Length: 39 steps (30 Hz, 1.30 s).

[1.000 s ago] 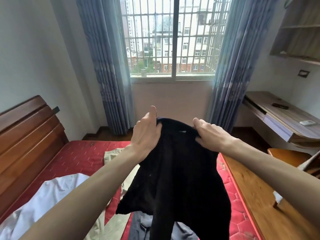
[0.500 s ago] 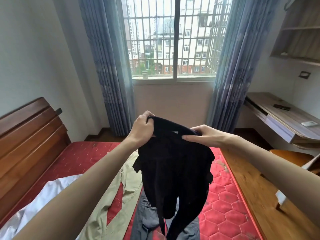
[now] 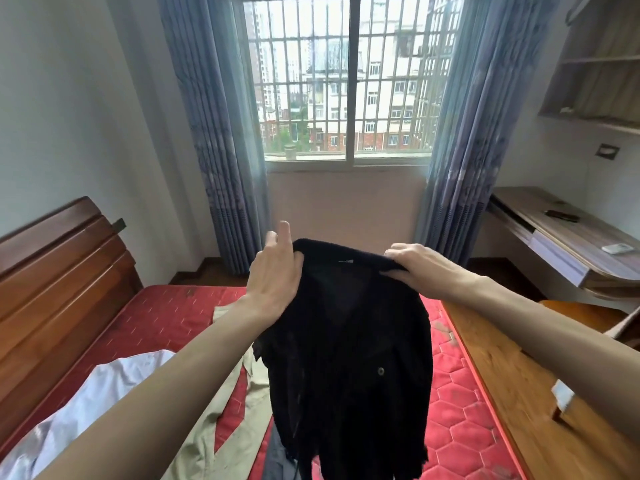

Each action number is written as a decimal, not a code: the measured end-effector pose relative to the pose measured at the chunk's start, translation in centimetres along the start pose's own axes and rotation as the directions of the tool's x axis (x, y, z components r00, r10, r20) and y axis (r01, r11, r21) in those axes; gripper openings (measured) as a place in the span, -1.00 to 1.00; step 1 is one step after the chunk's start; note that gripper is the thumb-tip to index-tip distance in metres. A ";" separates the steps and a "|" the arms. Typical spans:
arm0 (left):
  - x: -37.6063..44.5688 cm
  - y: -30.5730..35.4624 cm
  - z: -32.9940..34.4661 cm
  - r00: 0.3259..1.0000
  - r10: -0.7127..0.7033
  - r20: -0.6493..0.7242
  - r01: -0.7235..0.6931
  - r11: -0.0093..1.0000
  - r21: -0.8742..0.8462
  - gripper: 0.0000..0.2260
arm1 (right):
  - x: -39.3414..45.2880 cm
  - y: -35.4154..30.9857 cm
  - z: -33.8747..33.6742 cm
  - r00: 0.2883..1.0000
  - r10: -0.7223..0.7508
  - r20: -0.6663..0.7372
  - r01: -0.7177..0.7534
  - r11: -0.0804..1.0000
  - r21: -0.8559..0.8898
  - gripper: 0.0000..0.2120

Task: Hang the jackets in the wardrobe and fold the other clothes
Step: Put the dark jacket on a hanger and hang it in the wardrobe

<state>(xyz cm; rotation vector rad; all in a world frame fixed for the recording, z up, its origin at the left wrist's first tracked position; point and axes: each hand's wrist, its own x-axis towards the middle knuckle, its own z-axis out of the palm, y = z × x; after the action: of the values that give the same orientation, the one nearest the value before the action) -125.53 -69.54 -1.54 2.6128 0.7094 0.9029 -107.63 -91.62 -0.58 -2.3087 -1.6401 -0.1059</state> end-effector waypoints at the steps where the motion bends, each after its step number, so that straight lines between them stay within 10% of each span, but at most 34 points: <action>1: -0.1 0.0 -0.1 1.000 -0.024 0.006 0.024 0.999 0.028 -0.78 | 0.0 -0.1 -0.3 0.999 0.011 -0.050 -0.012 1.000 -0.012 -0.87; 9: 0.3 0.1 -0.4 0.948 -0.204 0.244 0.260 0.939 -0.224 -0.81 | 0.5 -1.0 -1.6 0.953 0.186 -0.238 -0.188 0.982 0.017 -0.88; 20: 1.1 -1.7 0.9 0.853 -0.296 0.430 0.522 0.489 -0.698 -0.88 | 0.5 -2.3 -3.8 0.920 0.098 -0.379 -0.117 0.993 -0.026 -0.86; 26: 0.6 -2.8 2.5 0.953 -0.206 0.222 0.254 0.943 -0.215 -0.83 | 0.2 -1.8 -5.2 0.945 0.029 -0.326 -0.096 0.977 -0.192 -0.88; 32: 1.2 -2.4 2.9 0.978 -0.030 0.206 -0.017 0.975 0.221 -0.74 | -0.4 -0.1 -6.4 0.971 0.028 -0.238 -0.109 0.937 -0.332 -0.78; 39: 1.8 -1.8 3.5 0.987 0.120 0.108 -0.113 0.991 -0.067 -0.84 | -2.1 2.5 -7.9 0.960 0.181 -0.214 -0.176 0.983 0.043 -0.78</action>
<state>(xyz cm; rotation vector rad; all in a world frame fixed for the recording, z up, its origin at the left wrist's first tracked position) -122.71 -67.43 -4.13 2.6487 0.4972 0.7891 -105.12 -96.54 5.88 -2.3224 -1.3145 -0.2869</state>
